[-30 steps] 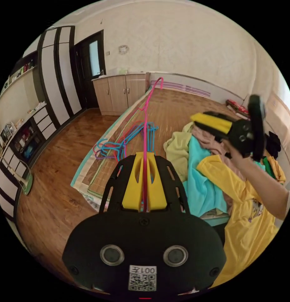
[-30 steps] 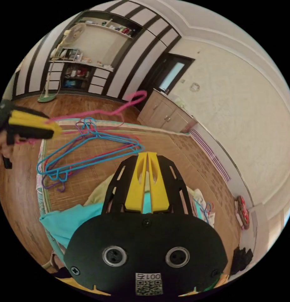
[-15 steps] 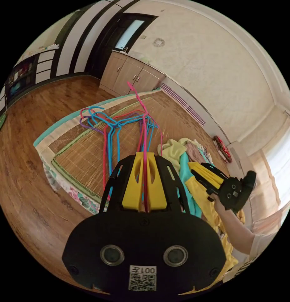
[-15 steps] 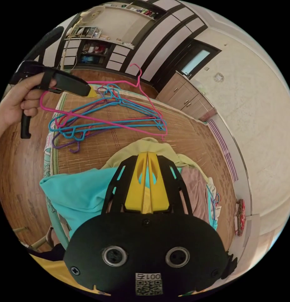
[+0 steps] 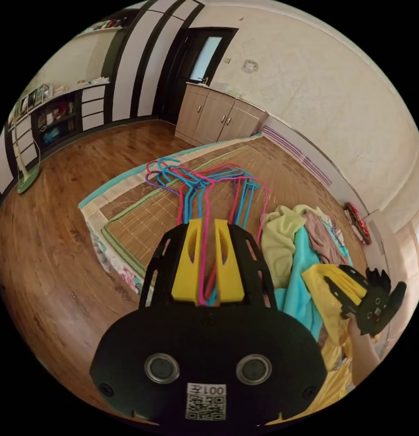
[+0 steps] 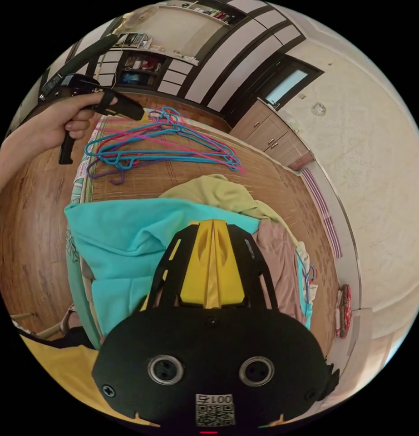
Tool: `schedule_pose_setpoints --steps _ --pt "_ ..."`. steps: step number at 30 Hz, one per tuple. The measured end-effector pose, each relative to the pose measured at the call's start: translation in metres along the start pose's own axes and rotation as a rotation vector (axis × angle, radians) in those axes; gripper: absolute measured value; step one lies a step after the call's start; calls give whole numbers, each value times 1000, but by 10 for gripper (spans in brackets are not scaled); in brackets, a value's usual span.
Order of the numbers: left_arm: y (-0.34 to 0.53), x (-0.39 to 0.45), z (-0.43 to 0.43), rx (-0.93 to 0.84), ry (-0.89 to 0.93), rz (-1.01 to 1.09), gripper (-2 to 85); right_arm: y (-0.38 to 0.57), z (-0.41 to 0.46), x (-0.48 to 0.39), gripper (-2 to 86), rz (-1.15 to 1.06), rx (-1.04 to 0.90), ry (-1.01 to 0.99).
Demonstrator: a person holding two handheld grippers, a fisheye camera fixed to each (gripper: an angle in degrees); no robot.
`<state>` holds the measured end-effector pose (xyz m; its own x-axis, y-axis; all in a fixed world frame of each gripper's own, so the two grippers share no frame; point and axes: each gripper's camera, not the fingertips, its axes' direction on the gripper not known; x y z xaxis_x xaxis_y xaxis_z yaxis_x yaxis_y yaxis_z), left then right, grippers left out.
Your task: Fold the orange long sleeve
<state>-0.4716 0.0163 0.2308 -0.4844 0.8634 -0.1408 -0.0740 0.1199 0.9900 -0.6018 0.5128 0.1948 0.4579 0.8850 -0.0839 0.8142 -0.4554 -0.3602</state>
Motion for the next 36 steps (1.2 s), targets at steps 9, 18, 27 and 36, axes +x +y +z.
schedule_pose_setpoints --steps 9,18,27,36 --pt "48 75 -14 -60 -220 198 70 68 -47 7 1 20 54 168" --pt "191 263 -51 -192 151 1030 84 249 -144 50 12 118 -210 0" --pt "312 417 -20 -212 20 1502 135 458 -167 51 111 451 -394 -61" --pt "322 466 26 -449 44 1442 125 516 -125 31 163 470 -278 -163"
